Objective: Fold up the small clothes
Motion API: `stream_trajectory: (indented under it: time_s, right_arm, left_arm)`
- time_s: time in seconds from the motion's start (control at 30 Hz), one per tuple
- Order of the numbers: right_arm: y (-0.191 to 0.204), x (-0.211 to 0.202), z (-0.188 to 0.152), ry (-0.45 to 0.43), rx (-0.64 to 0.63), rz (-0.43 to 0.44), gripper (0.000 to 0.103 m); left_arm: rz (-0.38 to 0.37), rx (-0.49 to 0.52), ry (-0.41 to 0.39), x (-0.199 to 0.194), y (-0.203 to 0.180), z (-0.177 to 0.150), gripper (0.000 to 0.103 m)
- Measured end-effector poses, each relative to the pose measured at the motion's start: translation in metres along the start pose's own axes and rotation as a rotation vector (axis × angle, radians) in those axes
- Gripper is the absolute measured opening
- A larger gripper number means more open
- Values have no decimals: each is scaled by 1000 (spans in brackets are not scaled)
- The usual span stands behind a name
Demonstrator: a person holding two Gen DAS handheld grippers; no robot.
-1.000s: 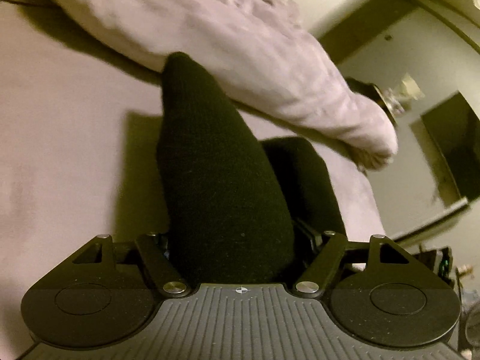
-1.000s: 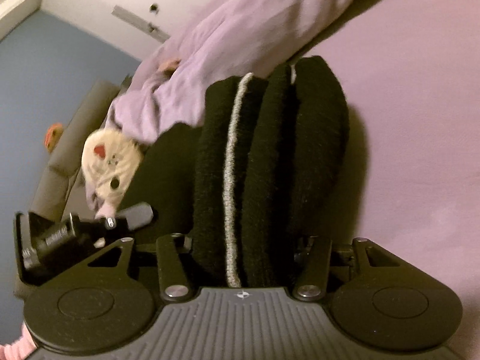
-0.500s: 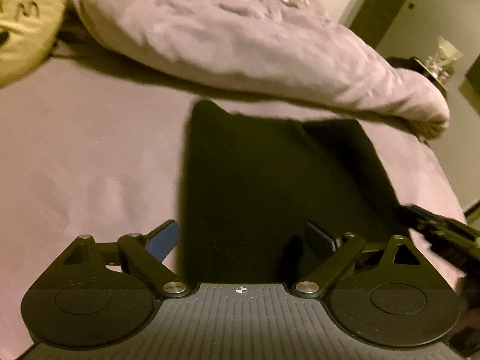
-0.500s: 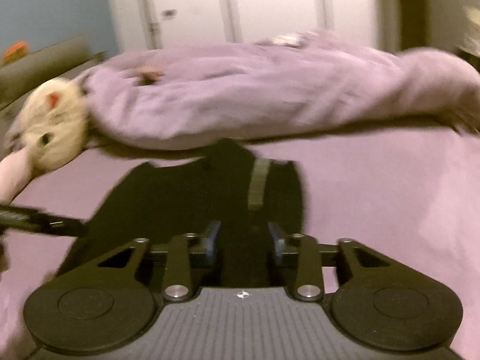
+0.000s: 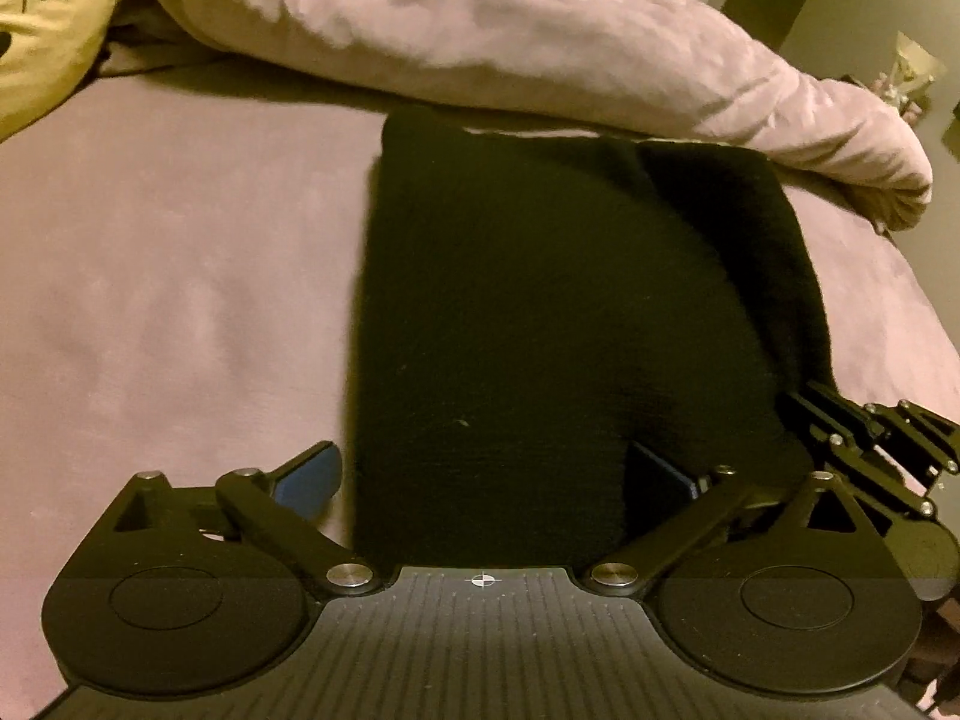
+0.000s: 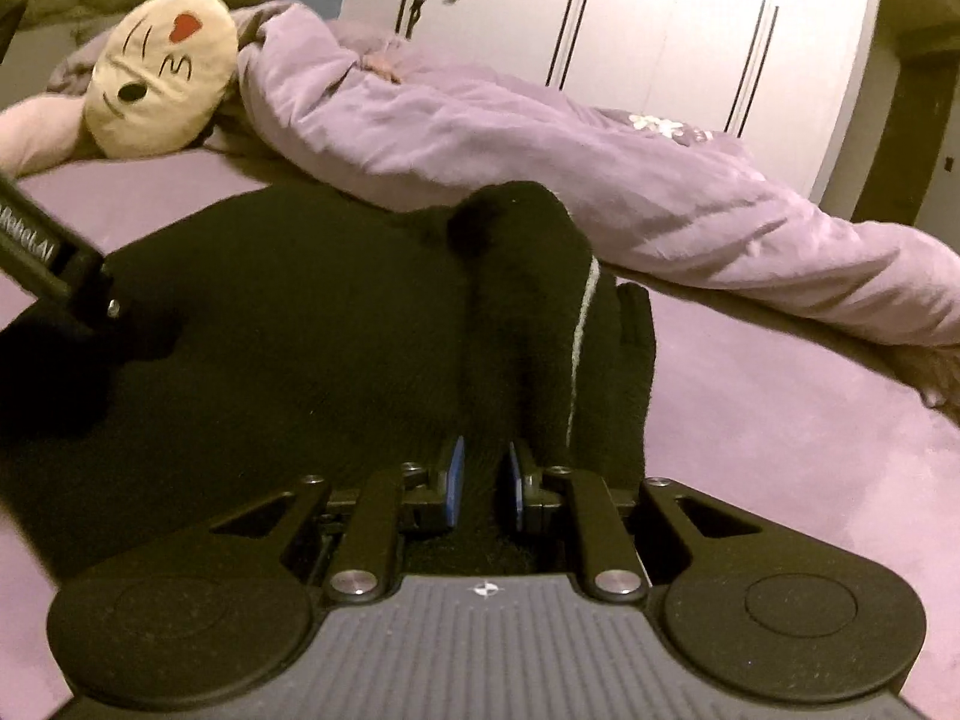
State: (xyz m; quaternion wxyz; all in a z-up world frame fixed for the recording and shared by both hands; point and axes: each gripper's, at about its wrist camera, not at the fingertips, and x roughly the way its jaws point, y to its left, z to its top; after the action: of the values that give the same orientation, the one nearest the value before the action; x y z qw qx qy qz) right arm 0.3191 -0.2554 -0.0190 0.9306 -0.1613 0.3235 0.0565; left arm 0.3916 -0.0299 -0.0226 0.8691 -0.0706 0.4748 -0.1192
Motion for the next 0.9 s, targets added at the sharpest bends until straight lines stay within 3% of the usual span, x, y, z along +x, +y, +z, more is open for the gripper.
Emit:
stream_trajectory:
  time_s: [0.1,0.23,0.33,0.5,0.63,0.8,0.9]
  right_arm:
    - [6,0,5,-11,30,-12,14]
    - [12,-34,12,-44,56,-15,14]
    - [9,-34,20,-48,97,-1,14]
    - [-7,2,54,-67,153,-59,14]
    - [-11,41,84,-43,152,-55,14]
    - [-10,90,88,32,32,-122,14]
    - [-13,107,69,21,-32,-137,15]
  left_arm:
    - [-6,-34,-23,-10,2,-1,103]
    - [35,-11,-83,-37,-4,-2,103]
    - [58,12,-142,-50,-5,9,103]
    - [116,33,-231,-38,-15,47,103]
    - [190,-13,-209,-2,-20,73,103]
    - [262,60,-213,31,-30,66,103]
    - [234,29,-230,38,-27,55,103]
